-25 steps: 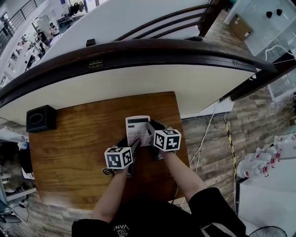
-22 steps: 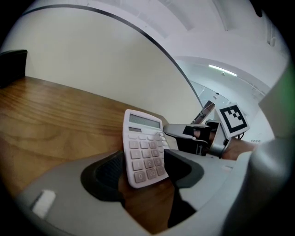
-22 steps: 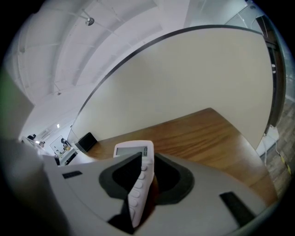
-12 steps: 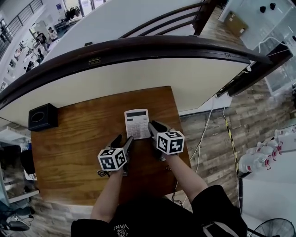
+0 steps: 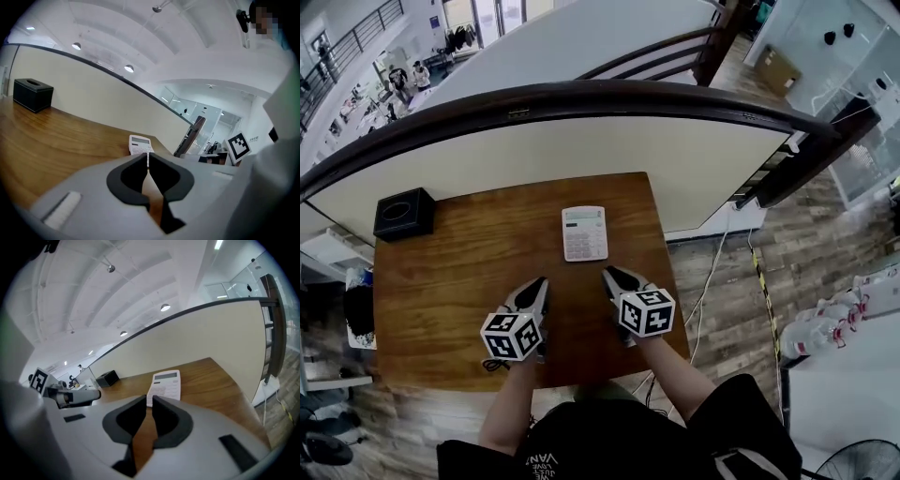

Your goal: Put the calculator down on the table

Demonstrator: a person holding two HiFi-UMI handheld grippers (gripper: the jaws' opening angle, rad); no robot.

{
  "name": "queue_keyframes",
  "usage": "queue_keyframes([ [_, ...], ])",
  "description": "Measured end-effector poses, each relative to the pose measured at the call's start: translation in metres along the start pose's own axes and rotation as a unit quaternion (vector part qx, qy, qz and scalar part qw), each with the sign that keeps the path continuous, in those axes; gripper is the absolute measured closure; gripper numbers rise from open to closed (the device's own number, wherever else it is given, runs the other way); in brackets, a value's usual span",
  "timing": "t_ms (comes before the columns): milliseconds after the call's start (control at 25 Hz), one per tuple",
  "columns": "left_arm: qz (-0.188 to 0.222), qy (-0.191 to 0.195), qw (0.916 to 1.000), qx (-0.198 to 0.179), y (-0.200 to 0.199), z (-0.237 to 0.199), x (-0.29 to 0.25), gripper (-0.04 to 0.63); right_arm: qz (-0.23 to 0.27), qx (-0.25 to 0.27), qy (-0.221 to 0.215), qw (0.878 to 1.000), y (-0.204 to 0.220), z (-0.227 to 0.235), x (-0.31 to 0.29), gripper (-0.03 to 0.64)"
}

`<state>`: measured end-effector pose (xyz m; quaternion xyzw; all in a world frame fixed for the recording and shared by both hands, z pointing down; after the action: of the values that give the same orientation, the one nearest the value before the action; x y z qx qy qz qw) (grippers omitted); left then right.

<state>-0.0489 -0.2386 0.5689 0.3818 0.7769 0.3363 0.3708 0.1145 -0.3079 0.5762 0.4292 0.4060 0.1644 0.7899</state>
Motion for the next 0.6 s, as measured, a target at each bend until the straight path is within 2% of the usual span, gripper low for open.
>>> queue_keyframes([
  [200, 0.013, 0.011, 0.9997, -0.017, 0.011, 0.03, 0.048, 0.583, 0.005, 0.014, -0.005, 1.0, 0.023, -0.025, 0.048, 0.577],
  [600, 0.027, 0.0, 0.9993, -0.027, 0.055, 0.078, 0.125, 0.583, 0.015, 0.04, -0.015, 0.999, 0.06, -0.057, 0.13, 0.581],
])
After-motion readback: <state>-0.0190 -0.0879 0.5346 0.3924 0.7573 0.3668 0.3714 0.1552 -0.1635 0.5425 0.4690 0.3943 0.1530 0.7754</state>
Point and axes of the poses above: the fingertips, and each gripper's own axes: x backward along the fingers, z to its right, y out of its underside, the point moved 3 cm from there along x, backward along the fingers, and after that the axes turned 7 degrees about y, right-handed, at the moved point
